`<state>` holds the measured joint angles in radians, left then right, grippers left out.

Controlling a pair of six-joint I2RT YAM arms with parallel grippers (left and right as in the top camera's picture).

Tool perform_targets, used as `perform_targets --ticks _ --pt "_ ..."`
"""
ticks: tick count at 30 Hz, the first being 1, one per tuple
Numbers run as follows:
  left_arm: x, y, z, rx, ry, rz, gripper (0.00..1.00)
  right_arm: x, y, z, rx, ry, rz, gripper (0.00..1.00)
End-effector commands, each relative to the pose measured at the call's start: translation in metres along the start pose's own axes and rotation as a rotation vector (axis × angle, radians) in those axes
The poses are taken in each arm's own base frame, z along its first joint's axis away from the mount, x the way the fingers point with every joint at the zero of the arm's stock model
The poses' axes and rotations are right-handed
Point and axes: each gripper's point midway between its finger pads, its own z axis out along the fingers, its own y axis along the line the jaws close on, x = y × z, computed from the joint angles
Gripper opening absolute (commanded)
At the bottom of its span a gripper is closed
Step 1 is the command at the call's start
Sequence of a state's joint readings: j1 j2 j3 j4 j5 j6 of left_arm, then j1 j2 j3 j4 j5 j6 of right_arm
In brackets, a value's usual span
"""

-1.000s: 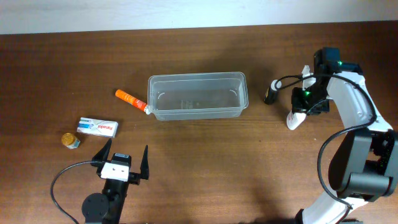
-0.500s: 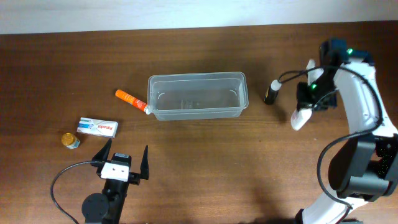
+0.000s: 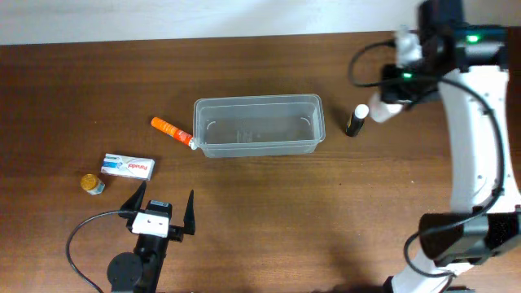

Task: Pack container
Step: 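Lift the white spray bottle and lower it into the container's right end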

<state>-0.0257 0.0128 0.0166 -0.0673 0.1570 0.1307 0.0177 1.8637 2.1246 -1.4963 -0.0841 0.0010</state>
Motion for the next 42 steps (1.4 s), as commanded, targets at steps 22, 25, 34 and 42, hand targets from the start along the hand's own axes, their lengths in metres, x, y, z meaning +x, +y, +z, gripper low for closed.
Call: perform_targets --ticks 22,25,34,42 --pt "0.002 0.002 0.0 -0.009 0.002 -0.003 0.99 -0.036 0.141 0.056 0.009 -0.123 -0.007 0.22" --pt "0.002 0.002 0.0 -0.009 0.002 -0.002 0.99 -0.034 0.141 0.076 0.022 -0.084 0.005 0.22" --pt "0.002 0.002 0.0 -0.009 0.002 -0.002 0.99 -0.026 0.136 0.128 0.078 0.008 0.023 0.22" --pt "0.002 0.002 0.0 -0.009 0.002 -0.002 0.99 -0.025 0.132 0.15 0.114 0.029 0.027 0.22"
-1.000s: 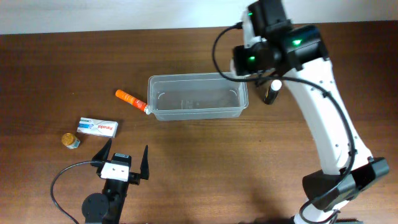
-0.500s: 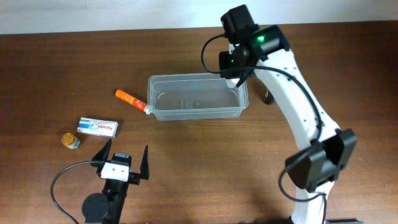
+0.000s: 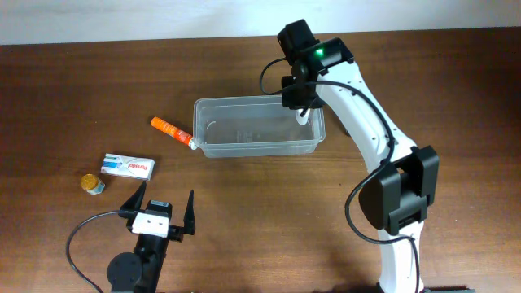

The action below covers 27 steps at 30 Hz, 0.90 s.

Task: Pack container
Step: 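Lift the white spray bottle and lower it into the container's right end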

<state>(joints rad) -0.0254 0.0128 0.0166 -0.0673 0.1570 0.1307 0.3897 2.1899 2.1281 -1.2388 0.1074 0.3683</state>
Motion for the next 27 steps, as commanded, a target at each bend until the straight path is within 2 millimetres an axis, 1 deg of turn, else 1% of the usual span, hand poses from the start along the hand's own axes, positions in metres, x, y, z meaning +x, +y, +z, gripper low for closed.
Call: perform_targets --ticks 1,5,15,18,24,27 --pt "0.002 0.001 0.0 -0.008 0.002 -0.003 0.99 -0.005 -0.001 0.008 0.026 -0.012 0.017 0.22" --pt "0.002 0.001 0.0 -0.008 0.002 -0.003 0.99 -0.005 -0.001 0.015 0.034 -0.004 0.028 0.22" --pt "0.002 0.001 0.0 -0.008 0.002 -0.003 0.99 -0.005 -0.002 0.018 0.038 -0.003 0.028 0.22" --pt "0.002 0.001 0.0 -0.008 0.002 -0.003 0.99 -0.004 -0.002 0.023 0.041 0.006 0.029 0.22" --pt "0.002 0.001 0.0 -0.008 0.002 -0.003 0.99 0.0 -0.001 0.037 0.052 0.033 0.025 0.22" --pt "0.002 0.001 0.0 -0.008 0.002 -0.003 0.99 0.0 -0.001 0.038 0.053 0.034 0.025 0.22"
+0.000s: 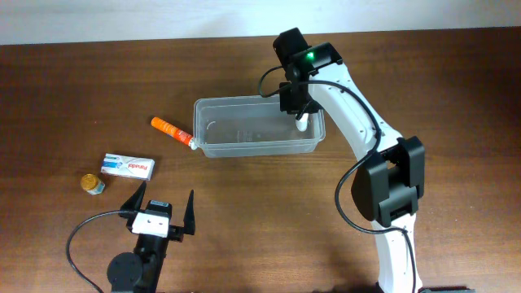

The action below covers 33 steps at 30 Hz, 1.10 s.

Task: Pack container
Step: 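Lift the white spray bottle and lower it into the container's right end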

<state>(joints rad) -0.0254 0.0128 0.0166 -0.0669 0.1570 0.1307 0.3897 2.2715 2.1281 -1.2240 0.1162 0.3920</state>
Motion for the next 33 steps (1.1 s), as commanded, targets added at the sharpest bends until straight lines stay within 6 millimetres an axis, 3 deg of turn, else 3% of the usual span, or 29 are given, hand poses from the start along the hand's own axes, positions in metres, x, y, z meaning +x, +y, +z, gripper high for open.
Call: perform_targets --ticks 1,5,7,33 --pt "0.0025 0.0015 0.0001 -0.008 0.002 -0.003 1.0 -0.0071 -0.0011 0.0005 0.019 -0.026 0.01 0.22" --pt "0.0024 0.0015 0.0001 -0.008 0.002 -0.002 0.99 -0.0071 -0.0012 0.0007 0.02 -0.026 0.01 0.23" --pt "0.0025 0.0015 0.0001 -0.008 0.002 -0.002 0.99 -0.007 -0.0013 0.0007 0.02 -0.025 0.01 0.29" --pt "0.0025 0.0015 0.0001 -0.008 0.002 -0.002 0.99 -0.0115 -0.006 0.0006 0.044 -0.045 0.013 0.35"
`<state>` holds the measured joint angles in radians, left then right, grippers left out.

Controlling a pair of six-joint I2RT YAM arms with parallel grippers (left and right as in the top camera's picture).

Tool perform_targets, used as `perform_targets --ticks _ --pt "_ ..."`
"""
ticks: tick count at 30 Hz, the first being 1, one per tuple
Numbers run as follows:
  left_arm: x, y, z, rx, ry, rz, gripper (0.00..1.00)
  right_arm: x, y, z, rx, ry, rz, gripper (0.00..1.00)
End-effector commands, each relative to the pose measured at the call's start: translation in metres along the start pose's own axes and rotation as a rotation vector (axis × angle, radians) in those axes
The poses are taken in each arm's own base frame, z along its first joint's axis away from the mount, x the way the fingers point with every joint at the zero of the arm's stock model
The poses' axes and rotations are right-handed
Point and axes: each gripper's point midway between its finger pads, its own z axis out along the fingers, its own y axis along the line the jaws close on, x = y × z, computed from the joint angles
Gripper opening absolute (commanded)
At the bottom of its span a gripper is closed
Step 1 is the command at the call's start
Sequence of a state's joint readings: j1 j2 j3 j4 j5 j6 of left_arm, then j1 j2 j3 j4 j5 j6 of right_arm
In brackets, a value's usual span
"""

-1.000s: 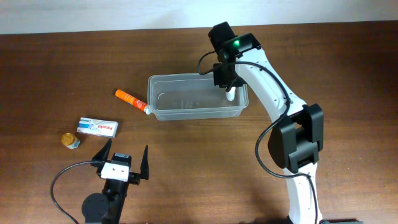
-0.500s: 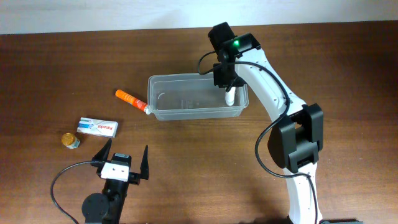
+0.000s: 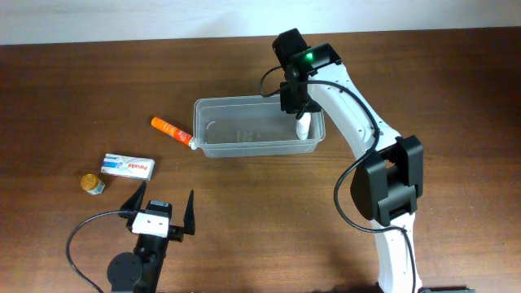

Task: Pack container
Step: 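Lift the white spray bottle and lower it into the container's right end, then open the right gripper and raise it out of the container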

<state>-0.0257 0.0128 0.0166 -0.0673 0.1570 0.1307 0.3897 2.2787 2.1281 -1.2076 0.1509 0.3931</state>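
Observation:
The clear plastic container (image 3: 244, 145) sits mid-table. My right gripper (image 3: 299, 110) hangs over its right end, its fingers hidden under the wrist. Just below it, a white-tipped bottle (image 3: 304, 130) shows inside the container against the right wall; whether the fingers still hold it cannot be told. An orange tube (image 3: 168, 129) lies by the container's left end. A white and blue box (image 3: 128, 166) and a small yellow-lidded jar (image 3: 93, 184) lie further left. My left gripper (image 3: 162, 205) rests open near the front edge, below the box.
The right arm (image 3: 366, 138) stretches from the front right across the table to the container. A black cable (image 3: 81, 236) loops beside the left arm's base.
The right arm has barely shifted. The bottle's white end now shows lower and longer inside the container's right end. The left arm has not moved.
First my right gripper was at a dark, white-tipped bottle on the table right of the container. Then that spot was bare and the gripper hung over the container's right end with the white tip under it. The bottle now sits lower inside.

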Motion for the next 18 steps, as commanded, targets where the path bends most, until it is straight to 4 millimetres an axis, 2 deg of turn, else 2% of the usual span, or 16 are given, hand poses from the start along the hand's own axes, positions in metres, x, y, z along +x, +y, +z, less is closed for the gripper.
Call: perform_targets --ticks 1,12,18 --pt "0.002 0.002 0.0 -0.009 0.002 -0.002 0.99 -0.007 -0.004 -0.002 0.017 -0.022 0.014 0.35" --pt "0.002 0.002 0.0 -0.009 0.001 -0.002 0.99 -0.011 -0.04 0.003 0.044 0.009 0.071 0.35" --pt "0.002 0.002 0.0 -0.009 0.002 -0.002 1.0 -0.011 -0.04 0.003 0.041 0.009 0.043 0.35"
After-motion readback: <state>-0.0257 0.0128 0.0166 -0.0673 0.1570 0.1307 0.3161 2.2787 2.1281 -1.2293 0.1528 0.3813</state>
